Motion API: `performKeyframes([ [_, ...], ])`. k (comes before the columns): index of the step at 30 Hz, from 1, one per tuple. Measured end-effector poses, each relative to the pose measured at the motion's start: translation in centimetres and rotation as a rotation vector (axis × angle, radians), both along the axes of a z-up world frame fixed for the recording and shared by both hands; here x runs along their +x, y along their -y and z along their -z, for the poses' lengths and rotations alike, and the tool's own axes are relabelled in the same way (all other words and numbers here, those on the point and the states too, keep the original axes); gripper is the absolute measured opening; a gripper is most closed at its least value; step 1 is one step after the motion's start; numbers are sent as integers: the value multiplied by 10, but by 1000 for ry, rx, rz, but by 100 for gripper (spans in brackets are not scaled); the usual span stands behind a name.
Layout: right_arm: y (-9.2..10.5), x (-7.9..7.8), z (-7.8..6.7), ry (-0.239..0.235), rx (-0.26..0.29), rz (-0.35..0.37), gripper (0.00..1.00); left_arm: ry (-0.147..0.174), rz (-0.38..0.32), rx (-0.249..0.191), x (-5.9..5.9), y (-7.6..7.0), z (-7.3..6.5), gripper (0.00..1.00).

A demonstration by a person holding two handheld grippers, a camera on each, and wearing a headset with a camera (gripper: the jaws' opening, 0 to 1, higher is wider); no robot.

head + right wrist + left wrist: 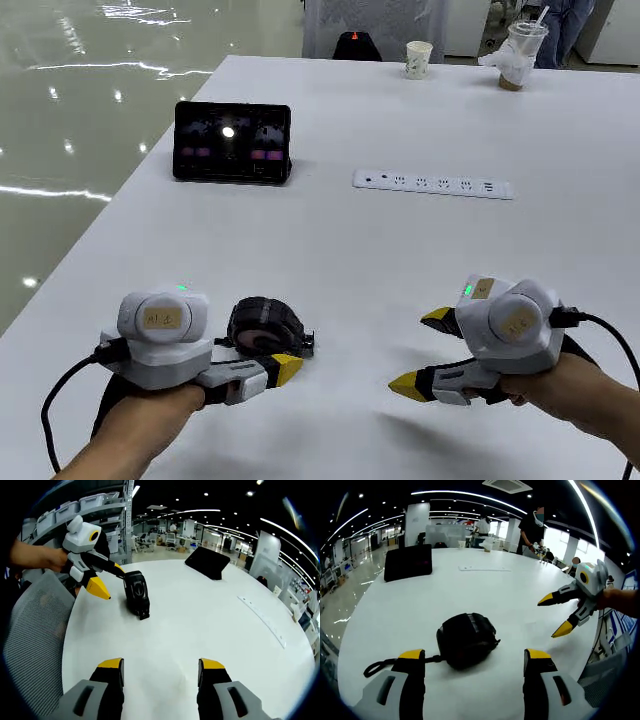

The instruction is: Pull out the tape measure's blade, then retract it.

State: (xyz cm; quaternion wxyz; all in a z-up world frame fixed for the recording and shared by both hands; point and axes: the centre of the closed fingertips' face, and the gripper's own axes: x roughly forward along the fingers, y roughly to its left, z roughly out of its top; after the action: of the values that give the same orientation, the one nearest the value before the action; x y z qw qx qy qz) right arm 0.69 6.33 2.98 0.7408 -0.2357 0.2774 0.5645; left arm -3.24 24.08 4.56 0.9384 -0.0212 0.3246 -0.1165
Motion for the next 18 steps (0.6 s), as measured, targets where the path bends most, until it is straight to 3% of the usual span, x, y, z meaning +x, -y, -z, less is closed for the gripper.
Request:
performKeyframes([
  [5, 13, 0, -5, -13, 26, 66, 61, 29, 41, 24, -4, 0, -7, 79],
  [11, 25, -6, -12, -16, 64, 108, 65, 58, 65, 7, -8, -1, -12, 80],
  [18, 37, -11, -19, 2, 112, 156, 68, 58, 126, 31, -17, 4, -11, 81],
])
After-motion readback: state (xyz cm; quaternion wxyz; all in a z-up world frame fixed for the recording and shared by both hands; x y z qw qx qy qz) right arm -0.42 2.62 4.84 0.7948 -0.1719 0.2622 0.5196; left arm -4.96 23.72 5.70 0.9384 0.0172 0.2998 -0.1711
